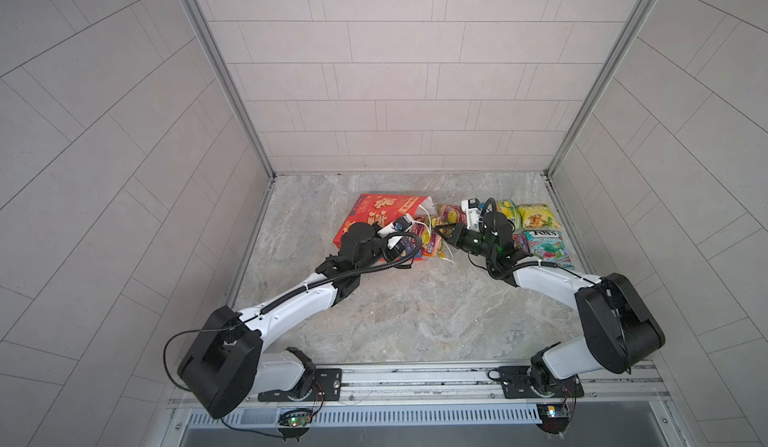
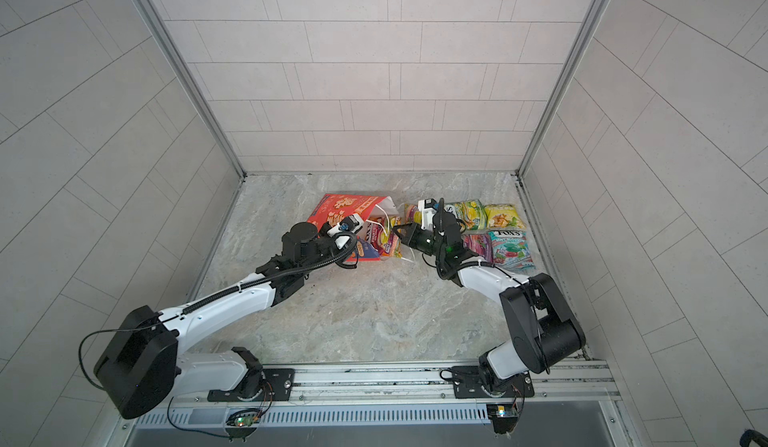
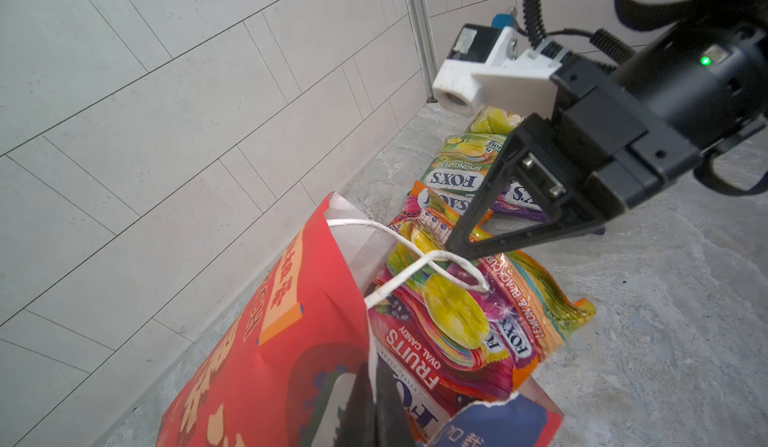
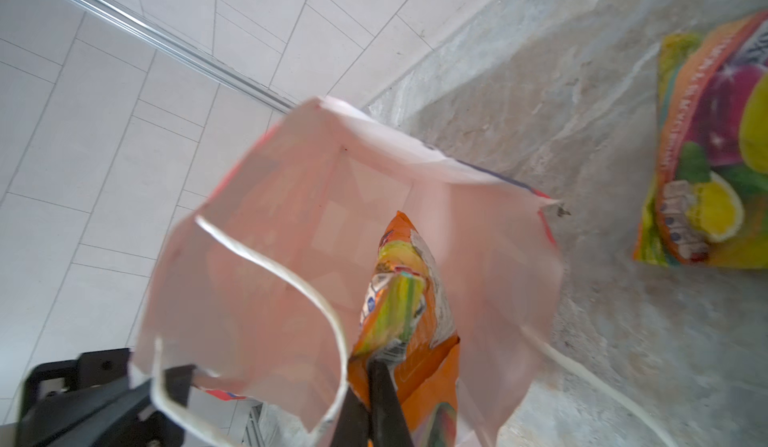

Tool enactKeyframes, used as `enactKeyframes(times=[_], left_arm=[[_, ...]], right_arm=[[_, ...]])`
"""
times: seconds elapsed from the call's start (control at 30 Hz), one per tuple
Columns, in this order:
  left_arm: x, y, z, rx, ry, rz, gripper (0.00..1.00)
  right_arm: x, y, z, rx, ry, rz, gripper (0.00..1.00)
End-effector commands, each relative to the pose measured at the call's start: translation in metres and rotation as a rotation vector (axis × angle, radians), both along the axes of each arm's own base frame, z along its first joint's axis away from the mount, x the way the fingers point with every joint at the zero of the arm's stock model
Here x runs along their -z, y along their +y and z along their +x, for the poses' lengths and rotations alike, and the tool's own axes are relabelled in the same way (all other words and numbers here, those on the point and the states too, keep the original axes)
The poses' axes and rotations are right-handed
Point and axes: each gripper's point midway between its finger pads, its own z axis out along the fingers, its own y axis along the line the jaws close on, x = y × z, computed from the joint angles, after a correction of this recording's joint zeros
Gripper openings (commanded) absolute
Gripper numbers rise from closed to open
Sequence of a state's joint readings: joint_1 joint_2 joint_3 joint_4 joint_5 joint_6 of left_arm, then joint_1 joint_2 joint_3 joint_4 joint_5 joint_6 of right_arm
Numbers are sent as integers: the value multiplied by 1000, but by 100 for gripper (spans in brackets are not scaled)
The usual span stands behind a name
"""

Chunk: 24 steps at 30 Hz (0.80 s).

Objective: Take the snacks out of the paper bag
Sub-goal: 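Pull the packet out with the right gripper while the left lifts the bag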

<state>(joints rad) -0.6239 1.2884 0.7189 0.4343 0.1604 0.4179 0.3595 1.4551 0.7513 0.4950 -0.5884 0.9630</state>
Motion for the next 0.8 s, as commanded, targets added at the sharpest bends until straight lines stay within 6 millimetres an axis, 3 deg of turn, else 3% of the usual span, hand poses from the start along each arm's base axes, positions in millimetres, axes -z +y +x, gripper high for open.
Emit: enactKeyframes(times=[0.0, 0.23, 0.53, 0.77], left_arm=[[-35, 6, 7, -42, -59, -60, 0], [-49, 21, 16, -155, -64, -78, 0], [-62, 40, 25, -279, -58, -116, 0], [-86, 50, 25, -342, 1, -171, 0]], right_arm=[[-47, 2, -8, -33, -42, 45, 0], [-98, -16, -24, -16, -84, -11, 0], [-153, -52, -31, 67, -167, 27, 0], [-206, -89, -40, 160, -266, 79, 0]])
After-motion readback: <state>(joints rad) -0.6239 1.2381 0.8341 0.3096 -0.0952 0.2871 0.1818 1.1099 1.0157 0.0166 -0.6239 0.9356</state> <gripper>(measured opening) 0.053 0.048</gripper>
